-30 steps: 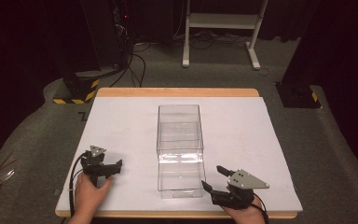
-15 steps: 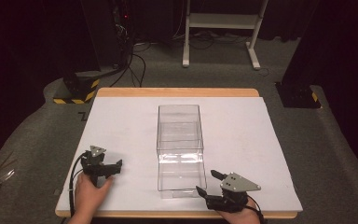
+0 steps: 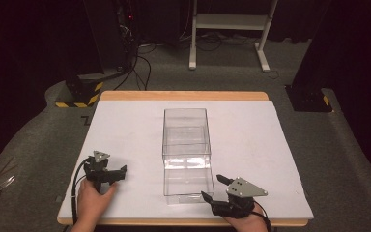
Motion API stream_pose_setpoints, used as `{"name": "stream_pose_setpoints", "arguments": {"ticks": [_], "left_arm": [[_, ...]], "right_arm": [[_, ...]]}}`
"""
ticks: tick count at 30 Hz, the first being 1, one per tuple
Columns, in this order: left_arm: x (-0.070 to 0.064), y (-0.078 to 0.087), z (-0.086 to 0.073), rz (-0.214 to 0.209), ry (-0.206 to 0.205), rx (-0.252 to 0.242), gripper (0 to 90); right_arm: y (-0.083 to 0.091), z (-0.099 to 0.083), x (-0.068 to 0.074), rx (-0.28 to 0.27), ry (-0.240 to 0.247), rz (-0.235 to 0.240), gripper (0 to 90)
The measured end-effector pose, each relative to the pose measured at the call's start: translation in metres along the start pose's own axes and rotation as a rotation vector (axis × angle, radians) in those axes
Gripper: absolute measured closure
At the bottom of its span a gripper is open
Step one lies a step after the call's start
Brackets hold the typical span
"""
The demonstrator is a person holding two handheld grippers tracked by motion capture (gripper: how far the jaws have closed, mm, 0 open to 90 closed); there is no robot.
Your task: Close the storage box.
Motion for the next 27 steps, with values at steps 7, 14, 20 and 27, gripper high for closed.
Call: {"name": "stream_pose_setpoints", "arguments": {"ticks": [7,14,20,27], "left_arm": [[0.000,0.000,0.000,0.000,0.001,-0.001,0.6],[0.000,0.000,0.000,0.000,0.000,-0.001,0.6],[0.000,0.000,0.000,0.000,0.001,-0.001,0.6],[0.000,0.000,0.000,0.000,0.000,-0.001,0.6]], "right_arm": [[-0.004,0.003,-0.003,-0.012,-0.011,-0.005,25.9],[-0.003,-0.006,-0.002,0.012,-0.006,-0.006,26.4],[-0.006,-0.012,-0.003,0.037,-0.006,-0.015,26.5],[-0.012,-0.012,-0.002,0.047,0.001,-0.014,26.2]]}}
Point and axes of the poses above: each handheld gripper's, and its own axes: y roughly backward along the jaws, z roughly out of its top, x roughly to its left, the point moved 9 cm from there along -y, roughly forward along the jaws, and after that the axes turned 13 degrees about z, right-handed, at the moved point
